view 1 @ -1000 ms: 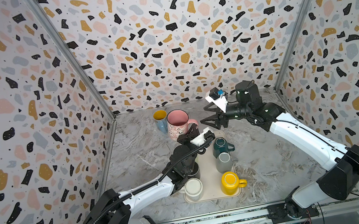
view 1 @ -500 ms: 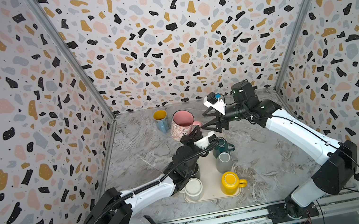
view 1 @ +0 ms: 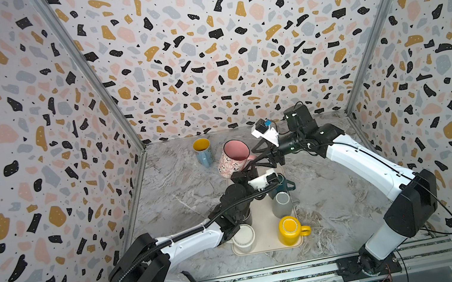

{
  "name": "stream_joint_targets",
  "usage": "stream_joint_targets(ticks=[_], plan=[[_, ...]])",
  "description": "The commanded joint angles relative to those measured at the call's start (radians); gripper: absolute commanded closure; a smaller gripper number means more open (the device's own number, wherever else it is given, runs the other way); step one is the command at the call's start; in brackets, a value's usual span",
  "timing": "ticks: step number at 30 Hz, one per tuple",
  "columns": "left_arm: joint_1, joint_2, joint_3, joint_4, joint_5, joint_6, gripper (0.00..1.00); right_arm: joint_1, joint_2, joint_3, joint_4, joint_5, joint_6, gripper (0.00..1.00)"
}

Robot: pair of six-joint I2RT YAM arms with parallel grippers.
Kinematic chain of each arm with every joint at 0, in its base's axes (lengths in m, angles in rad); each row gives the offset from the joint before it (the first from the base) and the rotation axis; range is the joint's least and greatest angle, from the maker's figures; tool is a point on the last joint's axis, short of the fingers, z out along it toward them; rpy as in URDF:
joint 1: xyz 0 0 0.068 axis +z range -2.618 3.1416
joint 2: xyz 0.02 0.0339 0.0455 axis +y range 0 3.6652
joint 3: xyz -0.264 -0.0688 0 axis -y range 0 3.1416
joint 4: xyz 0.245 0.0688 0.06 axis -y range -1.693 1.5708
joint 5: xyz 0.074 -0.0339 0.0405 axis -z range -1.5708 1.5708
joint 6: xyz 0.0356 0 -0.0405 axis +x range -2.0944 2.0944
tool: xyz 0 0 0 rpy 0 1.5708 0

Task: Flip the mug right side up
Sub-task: 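Close the right gripper on the upright pink mug's handle, then carry the pink mug beyond the tray with the right gripper while the left gripper releases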

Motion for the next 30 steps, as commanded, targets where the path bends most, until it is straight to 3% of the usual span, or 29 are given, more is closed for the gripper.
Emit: stream_joint_targets(ticks=[1, 10, 22, 25, 28, 30], plan=[[-0.009, -0.014, 0.007, 0.186, -0.012, 0.044, 1.00, 0.005, 0.007, 0.050, -0.037, -0.009, 0.005, 0.41], [-0.015, -0.010, 0.006, 0.199, -0.008, 0.069, 1.00, 0.003, 0.041, 0.068, -0.052, 0.012, 0.019, 0.47], [-0.024, -0.009, 0.004, 0.197, -0.008, 0.081, 1.00, 0.003, 0.071, 0.076, -0.043, 0.035, 0.052, 0.63], [-0.025, -0.012, 0.006, 0.197, -0.010, 0.083, 1.00, 0.004, 0.078, 0.074, -0.047, 0.037, 0.060, 0.73], [-0.025, -0.009, 0.008, 0.200, -0.015, 0.084, 1.00, 0.004, 0.085, 0.072, -0.048, 0.041, 0.068, 1.00], [-0.024, -0.008, 0.007, 0.209, -0.023, 0.086, 1.00, 0.003, 0.087, 0.069, -0.053, 0.043, 0.069, 1.00]])
